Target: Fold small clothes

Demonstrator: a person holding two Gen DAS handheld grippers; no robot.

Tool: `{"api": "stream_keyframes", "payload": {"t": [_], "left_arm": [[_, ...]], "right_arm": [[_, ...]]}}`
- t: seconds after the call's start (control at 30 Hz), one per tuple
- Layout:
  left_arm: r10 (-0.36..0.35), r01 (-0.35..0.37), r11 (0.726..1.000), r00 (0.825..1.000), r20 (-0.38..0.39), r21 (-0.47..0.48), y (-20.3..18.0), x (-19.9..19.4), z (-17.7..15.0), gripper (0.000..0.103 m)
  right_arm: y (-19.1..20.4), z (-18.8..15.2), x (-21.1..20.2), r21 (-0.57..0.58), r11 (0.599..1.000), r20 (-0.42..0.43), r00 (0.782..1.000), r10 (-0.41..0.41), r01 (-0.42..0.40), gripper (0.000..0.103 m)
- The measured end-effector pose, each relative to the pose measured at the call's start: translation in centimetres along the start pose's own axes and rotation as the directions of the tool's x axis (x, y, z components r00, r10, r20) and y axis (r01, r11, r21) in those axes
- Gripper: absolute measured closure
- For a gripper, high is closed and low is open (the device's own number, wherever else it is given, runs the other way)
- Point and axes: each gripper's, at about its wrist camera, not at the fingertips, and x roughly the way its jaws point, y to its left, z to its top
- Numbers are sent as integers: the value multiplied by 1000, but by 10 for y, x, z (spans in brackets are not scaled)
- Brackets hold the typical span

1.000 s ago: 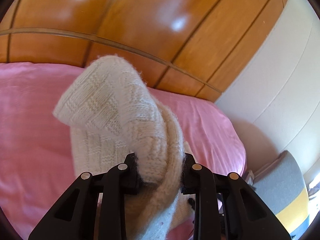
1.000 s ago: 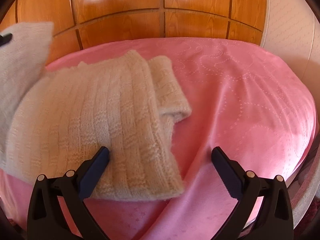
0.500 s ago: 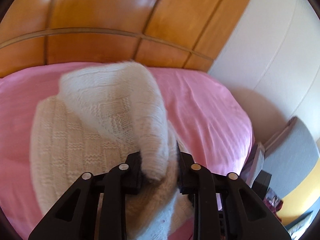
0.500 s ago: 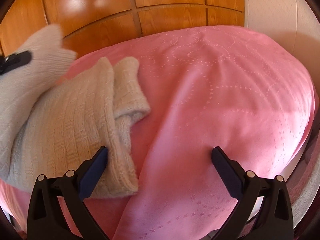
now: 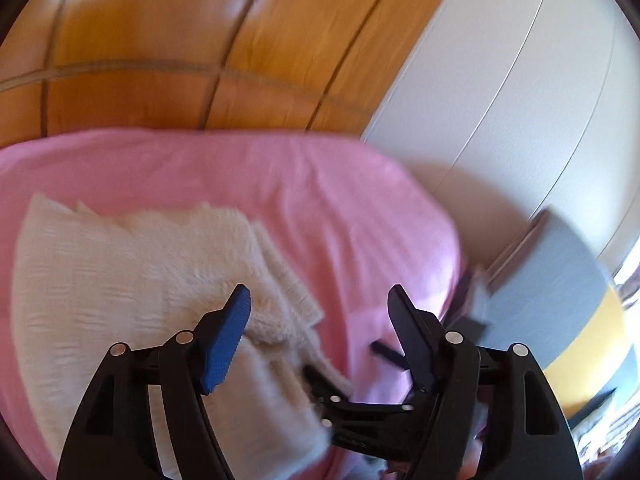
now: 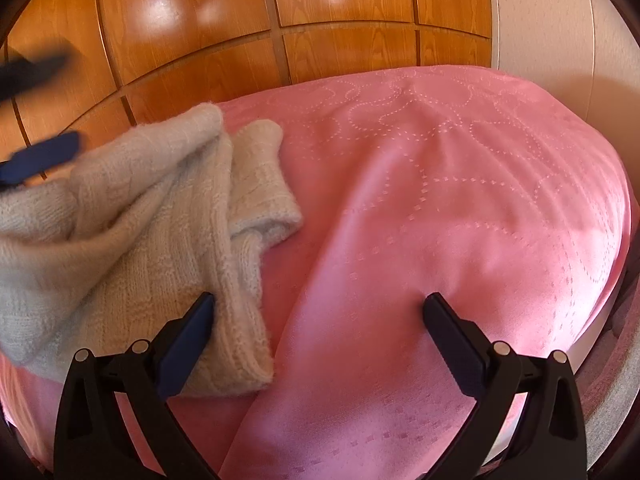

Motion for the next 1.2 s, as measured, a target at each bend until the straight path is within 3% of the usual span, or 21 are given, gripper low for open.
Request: {"api": "stream_keyframes", "payload": {"t": [0.07,0.13,0.27,0.3,0.33,0.37,0.43,0.5,0.63,0.7,0.77,0.8,0.87,0.93,1.0,1.1,1.13,1.2], "left_arm": [[81,-80,997,994,73,-15,11,-22,2,26],[173,-168,984,976,130,-55,27,-41,-1,25],[376,-341,920,908,185,-194,77,-74,-13,25],[435,-396,891,885,169,-221,93,-78,-18,25],[466,-428,873,872,147,-233,102,-78,-22,25],[485,-448,861,866,123,-241,111,-77,-27,25],[482,-453,858,873,77,-243,125,-71,-38,25],[454,-437,872,891,29,-221,129,-60,-46,25],[438,-430,890,899,25,-153,122,-45,-50,25],[450,-446,888,893,16,-109,115,-36,-51,25],[450,-448,890,893,16,-81,109,-32,-53,25],[445,-444,893,895,5,-68,107,-30,-55,25],[452,-451,891,892,-5,-41,97,-23,-53,25],[454,-454,891,891,1,24,83,-16,-49,29],[468,-469,880,883,22,81,70,-9,-46,29],[456,-454,883,890,18,121,57,6,-41,29],[462,-459,876,887,12,147,51,12,-42,29],[508,-500,840,861,20,212,42,25,-49,28]], "right_arm": [[-2,3,-1,-1,1000,-19,1000,12,-12,2],[-8,13,-9,36,998,-22,998,54,-54,2],[-21,34,-40,129,976,76,984,164,-173,2],[-21,40,-45,153,959,81,970,227,-238,2],[-20,46,-47,177,935,75,952,298,-306,2],[-17,51,-46,215,892,55,917,394,-397,2],[-13,57,-37,287,821,27,861,507,-493,2],[-6,59,-18,385,750,-30,805,593,-538,2],[13,59,17,470,712,-142,752,644,-521,5],[23,61,25,467,717,-159,748,644,-517,16],[36,64,28,429,737,-182,750,636,-522,52],[44,69,26,385,762,-193,762,618,-521,59],[48,77,14,322,771,-153,774,614,-549,73],[47,91,-8,228,801,-86,808,583,-554,81],[40,98,-16,186,822,-73,827,558,-538,83],[22,93,-11,180,868,-70,874,480,-462,85],[12,90,-8,194,871,-68,879,472,-452,85],[-3,79,10,221,884,-95,893,441,-413,84]]}}
